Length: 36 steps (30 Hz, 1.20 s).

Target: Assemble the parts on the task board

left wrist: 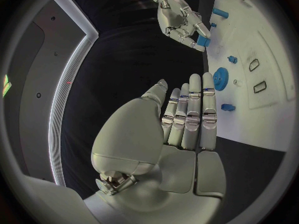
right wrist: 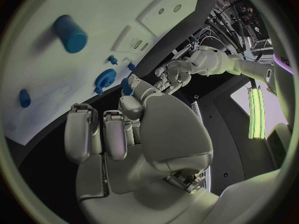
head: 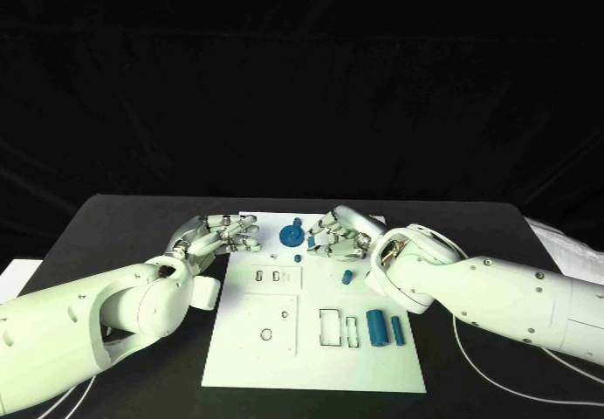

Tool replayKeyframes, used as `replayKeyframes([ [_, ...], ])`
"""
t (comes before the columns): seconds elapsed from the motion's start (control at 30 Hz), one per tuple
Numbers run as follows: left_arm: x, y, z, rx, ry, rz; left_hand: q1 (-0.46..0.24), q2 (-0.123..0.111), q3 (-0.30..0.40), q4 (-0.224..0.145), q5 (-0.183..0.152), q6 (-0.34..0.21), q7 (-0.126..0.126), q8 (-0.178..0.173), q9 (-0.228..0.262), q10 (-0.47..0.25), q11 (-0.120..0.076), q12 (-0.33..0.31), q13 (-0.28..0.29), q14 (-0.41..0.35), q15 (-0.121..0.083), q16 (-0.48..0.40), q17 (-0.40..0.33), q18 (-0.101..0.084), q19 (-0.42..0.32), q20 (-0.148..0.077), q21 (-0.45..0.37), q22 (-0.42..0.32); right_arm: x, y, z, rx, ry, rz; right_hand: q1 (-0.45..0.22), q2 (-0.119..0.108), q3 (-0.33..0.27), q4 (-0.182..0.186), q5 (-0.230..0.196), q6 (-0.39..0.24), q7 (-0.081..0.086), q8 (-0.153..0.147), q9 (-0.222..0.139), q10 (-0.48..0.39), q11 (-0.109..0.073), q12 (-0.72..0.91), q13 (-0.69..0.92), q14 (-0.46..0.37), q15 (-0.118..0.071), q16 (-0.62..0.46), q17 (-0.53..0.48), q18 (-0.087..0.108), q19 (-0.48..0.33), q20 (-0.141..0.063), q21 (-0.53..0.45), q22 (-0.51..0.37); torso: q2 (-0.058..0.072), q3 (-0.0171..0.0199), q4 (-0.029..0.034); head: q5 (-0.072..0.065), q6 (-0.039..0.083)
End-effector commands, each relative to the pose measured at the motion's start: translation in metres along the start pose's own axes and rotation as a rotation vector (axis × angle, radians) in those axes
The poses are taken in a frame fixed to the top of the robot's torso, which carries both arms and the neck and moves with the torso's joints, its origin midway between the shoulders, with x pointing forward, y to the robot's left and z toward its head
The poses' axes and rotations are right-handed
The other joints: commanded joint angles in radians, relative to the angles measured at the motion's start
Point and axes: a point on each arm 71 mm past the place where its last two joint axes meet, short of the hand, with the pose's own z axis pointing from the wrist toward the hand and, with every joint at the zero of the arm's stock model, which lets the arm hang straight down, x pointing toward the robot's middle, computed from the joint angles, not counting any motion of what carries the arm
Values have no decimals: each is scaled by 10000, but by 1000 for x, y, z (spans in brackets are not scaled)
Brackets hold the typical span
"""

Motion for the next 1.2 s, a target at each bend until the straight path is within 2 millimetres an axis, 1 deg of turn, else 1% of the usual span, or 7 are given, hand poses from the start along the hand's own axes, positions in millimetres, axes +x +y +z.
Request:
replayKeyframes([
  [0.03, 1, -2, 1, 232, 101, -104, -26, -44, 43, -1, 43, 0, 53, -24, -14, 34, 65, -68, -7, -37, 31, -41, 15, 68, -86, 2, -34, -13, 12, 5, 4, 319, 45, -920, -106, -32, 54, -39, -7, 275, -190, 8, 159, -84, 5, -74, -17, 705, -67, -54, 990, -66, 6, -57, -9, -6, -49, -94, 68, 76, -77],
  [0.1, 0, -2, 1, 232, 56, -94, -30, -47, 55, -4, 43, -2, 57, -31, -14, 37, 69, -84, -5, -53, 38, -73, 17, 66, -103, 8, -49, -19, 20, 9, 7, 274, 117, -1056, -110, -36, 60, -45, -5, 280, -193, 9, 161, -80, 3, -75, -18, 704, -68, -58, 983, -62, 0, -58, -17, -25, -45, -108, 79, 142, -110],
  [0.2, -1, -2, 1, 204, -59, -58, -32, -49, 66, -8, 43, -2, 60, -37, -14, 37, 73, -98, -4, -68, 44, -100, 17, 65, -117, 13, -61, -23, 33, 14, 10, 231, 273, -1184, -112, -38, 73, -58, 9, 289, -198, 10, 163, -74, -1, -80, -21, 702, -70, -65, 972, -61, -2, -59, -21, -32, -44, -90, 60, 193, -140],
  [0.3, -1, -1, 1, 156, -148, -115, -34, -52, 79, -13, 44, -3, 63, -44, -14, 39, 77, -112, -2, -85, 51, -131, 18, 64, -133, 18, -75, -28, 45, 18, 12, 236, 454, -1260, -127, -45, 89, -72, 31, 303, -202, 12, 167, -64, -5, -88, -27, 703, -73, -66, 972, -61, 1, -61, -20, -31, -47, -92, 43, 232, -186],
  [0.53, 3, -1, 0, 94, -153, -220, -32, -60, 97, -23, 45, -2, 65, -50, -14, 45, 79, -127, 0, -105, 57, -167, 18, 63, -152, 24, -92, -34, 62, 23, 14, 140, 749, -1435, -167, -73, 95, -82, 48, 316, -204, 11, 170, -53, -7, -100, -35, 701, -77, -76, 959, -59, 0, -63, -24, -40, -35, -83, 57, 257, -243],
  [0.97, 9, -1, -1, 66, 34, -318, -32, -60, 97, -23, 45, -2, 65, -50, -14, 45, 79, -127, 0, -105, 57, -167, 18, 63, -152, 24, -92, -34, 79, 28, 12, -94, 937, -1633, -251, -126, 96, -94, 57, 341, -211, 10, 176, -22, -12, -89, -22, 700, -82, -86, 947, -56, -2, -68, -33, -55, -45, -66, 51, 388, -374],
  [1.2, 10, -1, -1, 62, 107, -349, -34, -60, 111, -26, 46, 3, 65, -52, -13, 52, 80, -137, 2, -113, 60, -189, 20, 63, -164, 28, -103, -38, 78, 22, 9, -14, 920, -1704, -553, -364, -6, -58, 340, 321, -200, -46, 166, -30, -5, -182, -78, 696, -78, -115, 915, -47, -20, -68, -66, -111, -39, -59, 43, 396, -419],
])
